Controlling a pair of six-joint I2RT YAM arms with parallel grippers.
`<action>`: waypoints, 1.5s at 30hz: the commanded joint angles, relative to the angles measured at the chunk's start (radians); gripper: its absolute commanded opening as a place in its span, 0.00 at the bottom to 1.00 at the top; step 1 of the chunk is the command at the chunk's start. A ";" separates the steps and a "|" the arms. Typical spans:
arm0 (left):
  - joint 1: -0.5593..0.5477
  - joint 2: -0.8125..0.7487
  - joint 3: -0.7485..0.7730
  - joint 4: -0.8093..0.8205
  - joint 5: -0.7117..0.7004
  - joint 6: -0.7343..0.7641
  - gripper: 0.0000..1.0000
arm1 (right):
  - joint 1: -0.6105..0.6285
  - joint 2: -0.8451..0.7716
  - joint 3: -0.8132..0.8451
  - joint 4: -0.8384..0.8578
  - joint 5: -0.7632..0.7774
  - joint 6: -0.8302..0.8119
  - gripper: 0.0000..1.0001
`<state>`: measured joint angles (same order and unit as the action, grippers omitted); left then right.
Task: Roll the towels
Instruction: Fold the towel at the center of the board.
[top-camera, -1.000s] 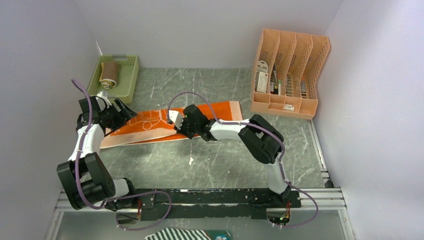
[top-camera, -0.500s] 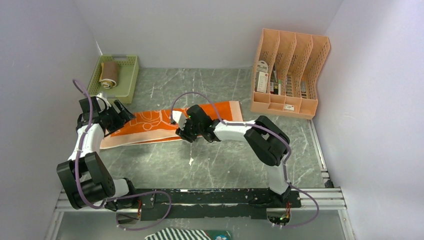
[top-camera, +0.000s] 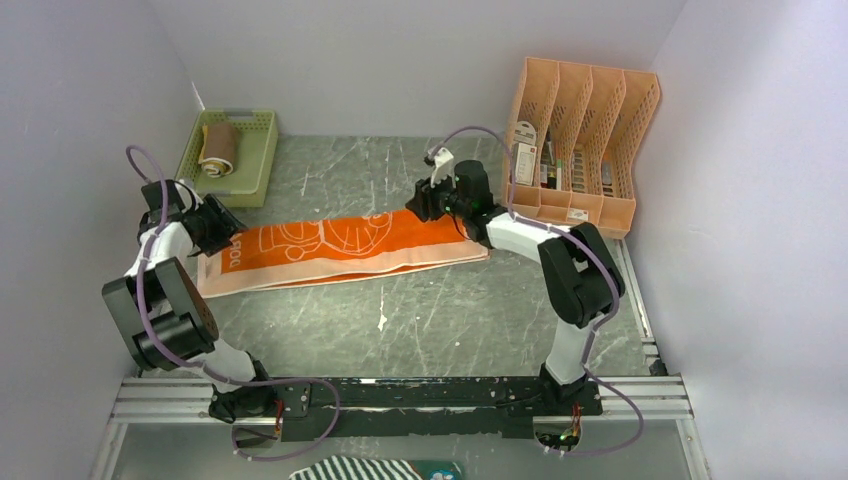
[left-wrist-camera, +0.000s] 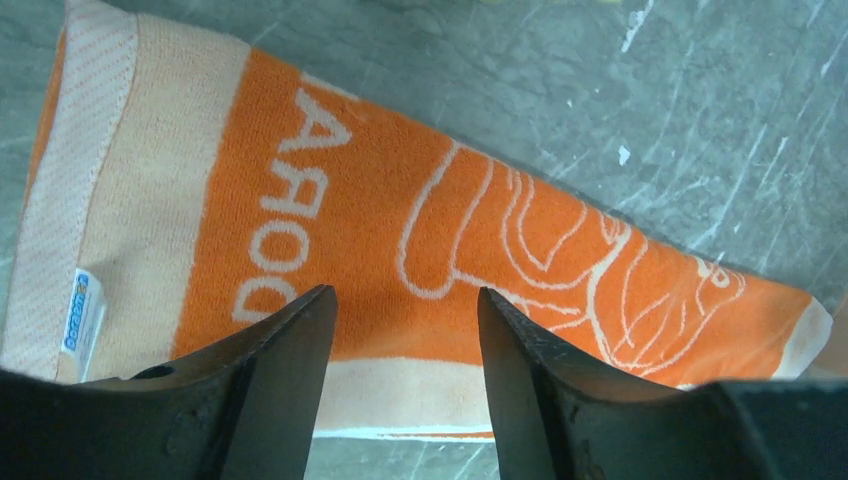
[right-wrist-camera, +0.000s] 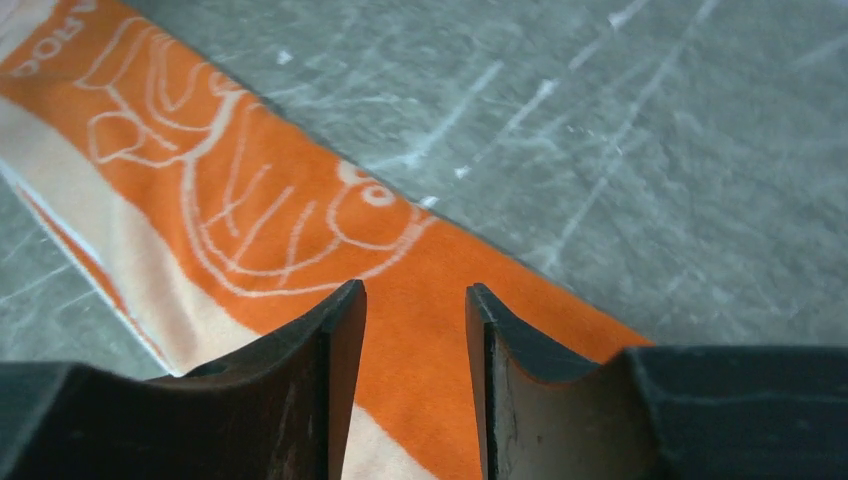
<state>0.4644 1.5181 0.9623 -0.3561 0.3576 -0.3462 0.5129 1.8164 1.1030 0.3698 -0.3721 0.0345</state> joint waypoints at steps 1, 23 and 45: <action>0.003 0.067 0.052 -0.013 -0.048 0.024 0.64 | -0.097 0.086 0.015 -0.003 0.050 0.166 0.40; 0.113 0.147 0.103 -0.039 -0.296 0.076 0.70 | -0.316 0.067 -0.096 -0.060 0.171 0.288 0.39; 0.163 0.359 0.140 0.149 -0.138 0.447 0.71 | -0.315 -0.137 -0.214 0.081 -0.070 0.405 0.40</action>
<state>0.5934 1.8290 1.1004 -0.2264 0.1574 -0.0246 0.2020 1.7473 0.9092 0.4007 -0.3939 0.4156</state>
